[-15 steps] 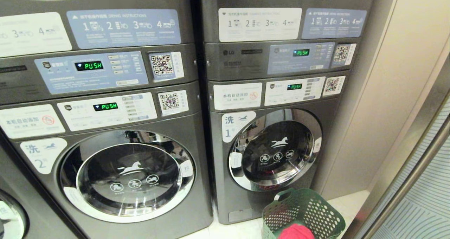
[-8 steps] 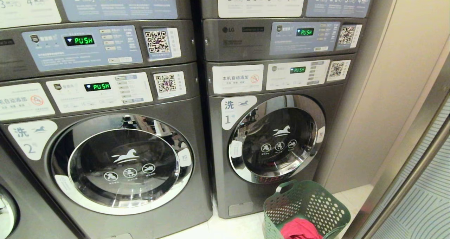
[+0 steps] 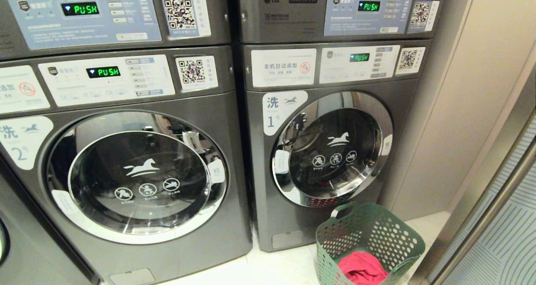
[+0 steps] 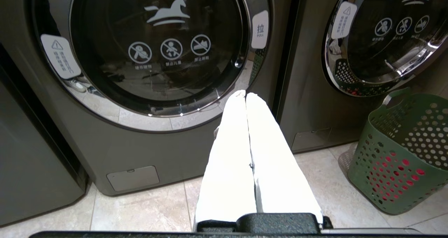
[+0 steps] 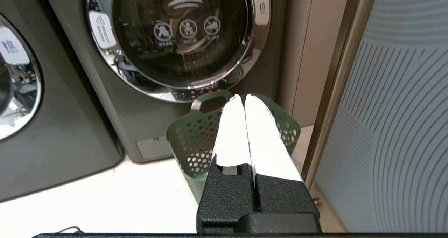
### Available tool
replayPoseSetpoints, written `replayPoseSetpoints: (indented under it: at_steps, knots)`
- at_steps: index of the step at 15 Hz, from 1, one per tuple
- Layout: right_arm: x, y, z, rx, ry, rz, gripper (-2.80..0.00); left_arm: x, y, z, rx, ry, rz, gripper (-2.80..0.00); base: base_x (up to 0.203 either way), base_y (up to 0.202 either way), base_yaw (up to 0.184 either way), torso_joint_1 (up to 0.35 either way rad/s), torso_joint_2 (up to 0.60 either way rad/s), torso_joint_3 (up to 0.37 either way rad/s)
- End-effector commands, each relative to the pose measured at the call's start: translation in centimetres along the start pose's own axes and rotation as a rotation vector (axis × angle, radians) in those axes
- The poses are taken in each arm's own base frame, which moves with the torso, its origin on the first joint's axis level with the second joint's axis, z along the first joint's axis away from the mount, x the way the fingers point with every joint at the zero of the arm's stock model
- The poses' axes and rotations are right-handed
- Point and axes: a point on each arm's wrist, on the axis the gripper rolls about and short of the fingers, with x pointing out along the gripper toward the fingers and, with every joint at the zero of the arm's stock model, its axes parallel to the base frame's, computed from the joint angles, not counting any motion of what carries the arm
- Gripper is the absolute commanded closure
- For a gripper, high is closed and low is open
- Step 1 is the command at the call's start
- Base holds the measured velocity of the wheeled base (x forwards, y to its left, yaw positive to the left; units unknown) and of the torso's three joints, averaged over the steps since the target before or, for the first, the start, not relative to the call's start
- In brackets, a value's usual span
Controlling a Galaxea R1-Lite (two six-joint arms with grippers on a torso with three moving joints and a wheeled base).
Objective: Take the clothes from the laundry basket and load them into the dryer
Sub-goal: Take the clothes out of the basket
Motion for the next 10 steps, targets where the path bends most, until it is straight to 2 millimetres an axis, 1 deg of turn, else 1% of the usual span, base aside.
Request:
replayPoseSetpoints:
  at_steps: [1,5,7,10]
  knots:
    - [0.00,0.00,0.00,0.001,-0.001,0.000,0.00,-0.01,0.00,-0.01,0.000,-0.001,0.000,0.00,0.000,0.000,0.000,-0.191,0.46,0.280]
    - [0.00,0.00,0.00,0.001,-0.001,0.001,0.00,-0.01,0.00,0.00,0.000,-0.002,0.000,0.00,0.000,0.000,0.000,-0.172,0.45,0.268]
    - [0.00,0.00,0.00,0.000,-0.001,0.001,0.00,-0.01,0.00,-0.01,0.002,-0.001,0.000,0.00,0.000,0.000,0.000,-0.066,0.19,0.100]
    - [0.00,0.00,0.00,0.000,-0.001,0.001,0.00,-0.01,0.00,0.01,0.002,-0.002,0.000,0.00,0.000,0.000,0.000,-0.012,0.05,0.037]
